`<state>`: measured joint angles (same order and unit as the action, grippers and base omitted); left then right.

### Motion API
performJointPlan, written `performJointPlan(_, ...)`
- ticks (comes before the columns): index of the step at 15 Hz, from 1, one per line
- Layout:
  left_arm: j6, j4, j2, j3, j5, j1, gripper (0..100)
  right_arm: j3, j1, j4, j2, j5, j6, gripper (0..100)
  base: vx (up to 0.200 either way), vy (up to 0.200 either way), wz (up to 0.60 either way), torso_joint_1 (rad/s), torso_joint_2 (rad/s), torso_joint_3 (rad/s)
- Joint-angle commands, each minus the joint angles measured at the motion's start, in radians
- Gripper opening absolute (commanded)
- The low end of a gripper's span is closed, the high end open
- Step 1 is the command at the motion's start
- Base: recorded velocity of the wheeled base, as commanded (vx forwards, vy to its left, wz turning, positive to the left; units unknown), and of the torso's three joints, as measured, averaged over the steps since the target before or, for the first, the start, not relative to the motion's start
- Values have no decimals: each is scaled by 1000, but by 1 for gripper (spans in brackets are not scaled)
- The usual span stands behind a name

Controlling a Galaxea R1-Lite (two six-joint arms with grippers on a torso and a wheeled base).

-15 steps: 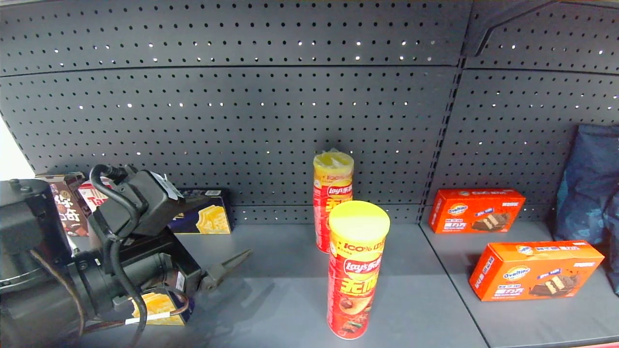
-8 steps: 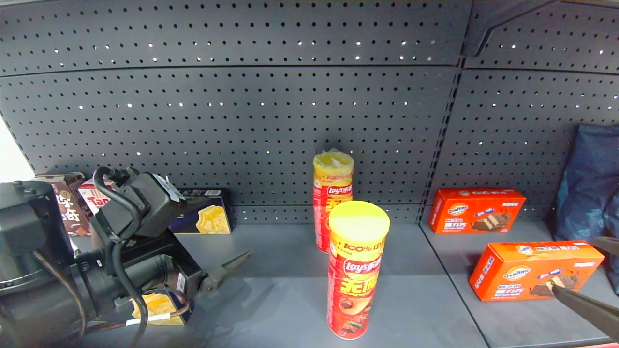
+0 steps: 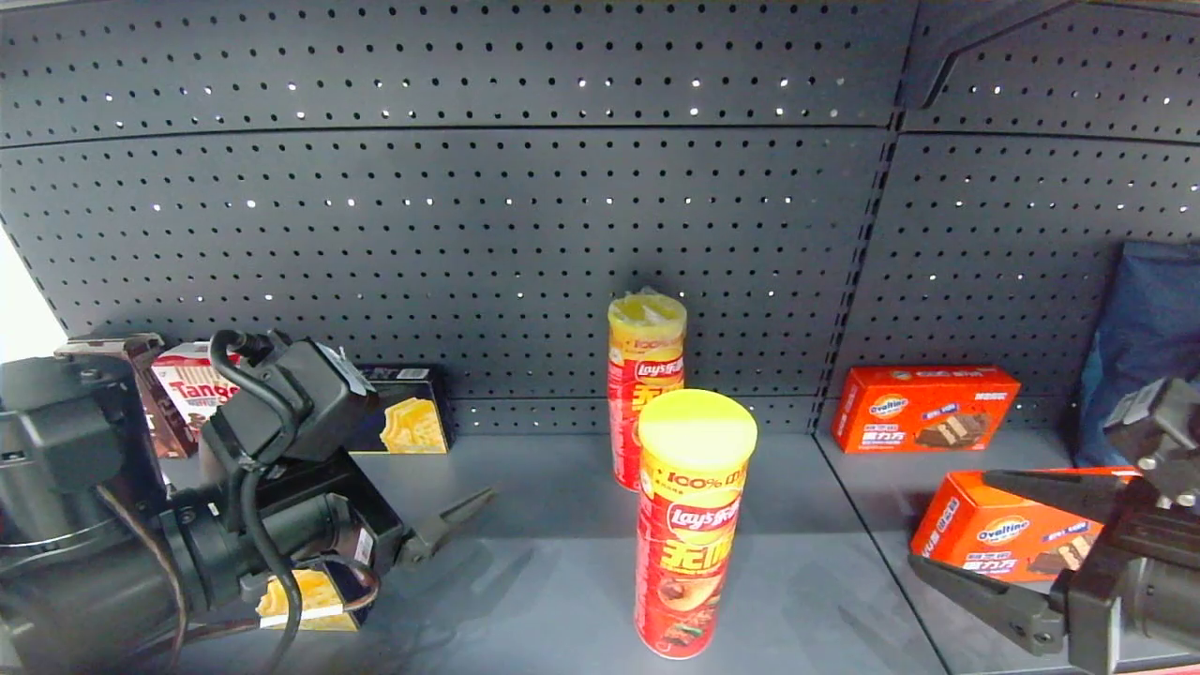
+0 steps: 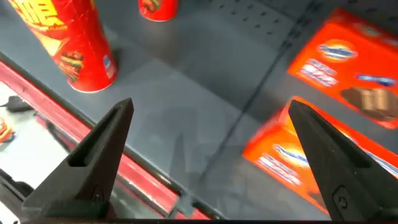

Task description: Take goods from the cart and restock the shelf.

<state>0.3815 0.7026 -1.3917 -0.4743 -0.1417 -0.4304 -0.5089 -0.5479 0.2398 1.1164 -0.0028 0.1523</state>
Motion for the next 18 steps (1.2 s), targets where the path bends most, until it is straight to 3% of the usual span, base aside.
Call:
performJointPlan(1,2,0,-40,-9,-1,-5,100,-11,-64,33,118,-22,-10,100,0,0,0,0,0,0)
performJointPlan(8,2,2,-47,-17,1,-5,100,-80,-118,33,272,-25,-10,100,0,0,0,0,0,0)
performJointPlan(12,27,2,-47,-14,1,-2,100,-146,-136,35,359,-25,-8,100,0,0,0,0,0,0)
performJointPlan(18,27,17,-61,-15,1,-1,100,-172,-170,49,422,-28,-8,100,0,0,0,0,0,0)
